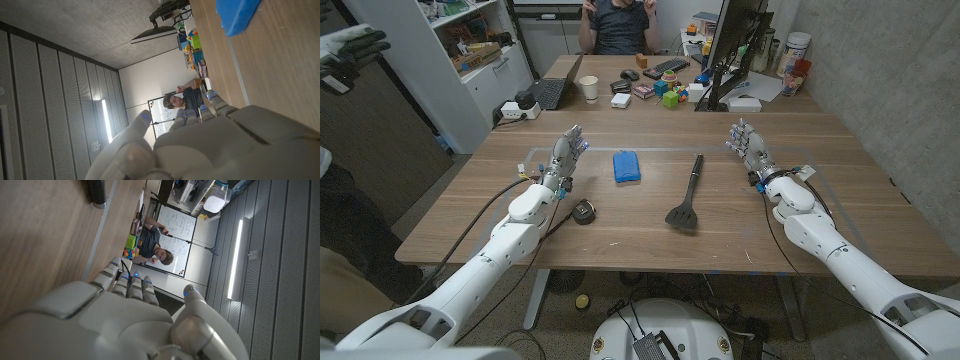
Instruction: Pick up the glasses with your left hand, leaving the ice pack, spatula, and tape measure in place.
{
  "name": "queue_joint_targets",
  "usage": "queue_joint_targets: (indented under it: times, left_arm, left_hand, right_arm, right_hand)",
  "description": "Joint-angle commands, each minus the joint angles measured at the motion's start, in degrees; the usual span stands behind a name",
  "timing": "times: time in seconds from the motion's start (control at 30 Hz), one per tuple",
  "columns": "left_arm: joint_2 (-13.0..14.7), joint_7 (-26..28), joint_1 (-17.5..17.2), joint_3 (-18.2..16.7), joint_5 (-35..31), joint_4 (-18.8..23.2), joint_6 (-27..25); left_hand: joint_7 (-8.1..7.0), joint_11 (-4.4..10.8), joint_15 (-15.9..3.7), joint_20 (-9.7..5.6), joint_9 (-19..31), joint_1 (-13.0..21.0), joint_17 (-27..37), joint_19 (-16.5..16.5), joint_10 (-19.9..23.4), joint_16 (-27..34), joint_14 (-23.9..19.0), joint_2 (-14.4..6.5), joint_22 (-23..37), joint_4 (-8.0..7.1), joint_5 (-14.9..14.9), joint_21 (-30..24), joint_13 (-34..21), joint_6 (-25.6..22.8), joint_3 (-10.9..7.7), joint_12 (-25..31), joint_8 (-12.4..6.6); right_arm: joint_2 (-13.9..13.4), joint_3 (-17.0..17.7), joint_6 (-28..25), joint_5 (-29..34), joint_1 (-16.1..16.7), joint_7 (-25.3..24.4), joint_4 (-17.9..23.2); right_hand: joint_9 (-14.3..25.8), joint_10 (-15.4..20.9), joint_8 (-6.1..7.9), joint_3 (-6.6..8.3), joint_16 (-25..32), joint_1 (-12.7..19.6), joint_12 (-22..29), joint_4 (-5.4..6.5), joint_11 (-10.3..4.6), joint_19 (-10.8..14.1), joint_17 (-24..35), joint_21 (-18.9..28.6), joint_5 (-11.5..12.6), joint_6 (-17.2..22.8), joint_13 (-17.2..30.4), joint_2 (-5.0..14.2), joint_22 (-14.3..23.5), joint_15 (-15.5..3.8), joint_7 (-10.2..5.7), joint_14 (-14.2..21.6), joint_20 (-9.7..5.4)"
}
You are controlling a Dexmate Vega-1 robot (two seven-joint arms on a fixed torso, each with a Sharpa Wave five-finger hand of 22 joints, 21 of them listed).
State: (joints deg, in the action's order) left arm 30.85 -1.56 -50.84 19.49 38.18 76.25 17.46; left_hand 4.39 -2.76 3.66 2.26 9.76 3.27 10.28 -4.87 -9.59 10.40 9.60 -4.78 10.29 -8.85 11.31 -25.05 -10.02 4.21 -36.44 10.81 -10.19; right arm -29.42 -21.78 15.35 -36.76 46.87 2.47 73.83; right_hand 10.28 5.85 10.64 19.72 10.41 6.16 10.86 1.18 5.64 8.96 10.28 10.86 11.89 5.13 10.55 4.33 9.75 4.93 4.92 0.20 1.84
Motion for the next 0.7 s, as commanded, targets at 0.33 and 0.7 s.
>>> queue_joint_targets:
  times: [0.33,0.7]
  left_arm:
    - [4.1,10.2,-4.7,-2.8,-5.1,6.2,-1.3]
    - [6.1,14.8,-5.2,-4.1,-9.1,7.6,-1.9]
  left_hand:
    - [-2.44,0.83,0.20,2.32,0.2,0.6,-0.1,1.4,1.4,0.8,-1.6,-3.4,0.3,0.89,0.3,-0.5,-0.3,-1.8,-0.48,0.9,-0.72]
    - [-7.17,1.95,-0.53,3.47,0.3,2.0,-0.3,2.7,3.2,0.7,-3.3,-3.1,0.3,2.57,0.2,-0.4,-0.3,-5.4,-1.12,1.2,-1.24]
  right_arm:
    - [0.1,-1.2,-1.1,0.9,-2.2,0.9,-1.7]
    - [0.4,-1.5,-1.0,1.2,-2.7,1.0,-2.2]
  right_hand:
    - [0.3,-0.1,0.28,0.30,0.4,0.5,0.2,-0.02,0.42,0.2,0.1,0.4,0.3,-0.2,0.2,0.14,0.2,0.46,0.45,-0.1,-0.06]
    - [0.3,-0.1,0.28,0.19,0.4,0.4,0.2,0.00,0.50,0.2,0.2,0.4,0.3,-0.2,0.2,0.03,0.2,0.51,0.48,-0.1,-0.07]
